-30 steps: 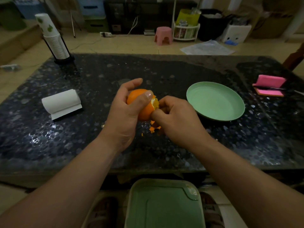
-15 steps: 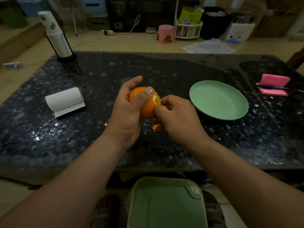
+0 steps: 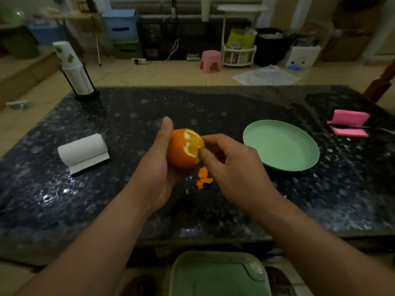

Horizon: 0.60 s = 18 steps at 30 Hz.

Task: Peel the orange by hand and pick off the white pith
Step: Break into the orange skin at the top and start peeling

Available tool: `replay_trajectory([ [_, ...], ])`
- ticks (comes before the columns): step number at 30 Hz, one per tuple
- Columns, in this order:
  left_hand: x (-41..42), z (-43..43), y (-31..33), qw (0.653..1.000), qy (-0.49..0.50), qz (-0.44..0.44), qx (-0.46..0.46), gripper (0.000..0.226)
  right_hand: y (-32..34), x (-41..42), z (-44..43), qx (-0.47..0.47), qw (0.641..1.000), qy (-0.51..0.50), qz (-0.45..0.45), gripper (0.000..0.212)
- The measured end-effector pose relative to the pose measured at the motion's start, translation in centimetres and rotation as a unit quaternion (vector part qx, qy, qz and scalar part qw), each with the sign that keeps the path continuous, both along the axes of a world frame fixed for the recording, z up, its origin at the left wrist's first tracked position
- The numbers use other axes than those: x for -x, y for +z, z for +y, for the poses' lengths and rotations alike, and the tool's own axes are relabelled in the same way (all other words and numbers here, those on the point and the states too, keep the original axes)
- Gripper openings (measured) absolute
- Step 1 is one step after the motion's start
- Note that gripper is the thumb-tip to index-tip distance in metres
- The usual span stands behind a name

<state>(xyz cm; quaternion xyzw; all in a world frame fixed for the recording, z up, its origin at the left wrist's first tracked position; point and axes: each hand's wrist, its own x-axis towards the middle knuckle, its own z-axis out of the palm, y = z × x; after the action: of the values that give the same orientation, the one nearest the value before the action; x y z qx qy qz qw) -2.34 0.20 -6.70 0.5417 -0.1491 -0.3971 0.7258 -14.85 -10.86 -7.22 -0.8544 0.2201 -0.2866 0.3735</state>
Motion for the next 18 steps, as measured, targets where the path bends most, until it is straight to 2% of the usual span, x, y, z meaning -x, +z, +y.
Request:
replay_trajectory([
  [2,0.0,0.1,0.2,1.000,0.002,0.015,0.010,0.050,0.2,0.2,-0.1,0.051,0.998,0.006,0.023,0.032],
  [4,0.0,0.2,0.1,1.000,0.009,0.023,0.012,0.036,0.3,0.4,-0.1,0.083,0.996,0.015,0.036,0.036],
  [9,0.0,0.2,-0.1,0.999,0.021,0.022,0.022,0.035,0.7,0.5,0.0,0.145,0.988,0.015,0.045,0.033],
  [14,0.4,0.0,-0.3,0.999,0.028,0.005,0.039,0.032,0.2,0.2,0.1,0.125,0.992,0.009,0.022,0.024],
  [18,1.5,-0.4,-0.5,0.997,0.047,-0.023,0.053,0.026,-0.1,0.1,0.4,0.146,0.989,-0.025,-0.004,0.013],
])
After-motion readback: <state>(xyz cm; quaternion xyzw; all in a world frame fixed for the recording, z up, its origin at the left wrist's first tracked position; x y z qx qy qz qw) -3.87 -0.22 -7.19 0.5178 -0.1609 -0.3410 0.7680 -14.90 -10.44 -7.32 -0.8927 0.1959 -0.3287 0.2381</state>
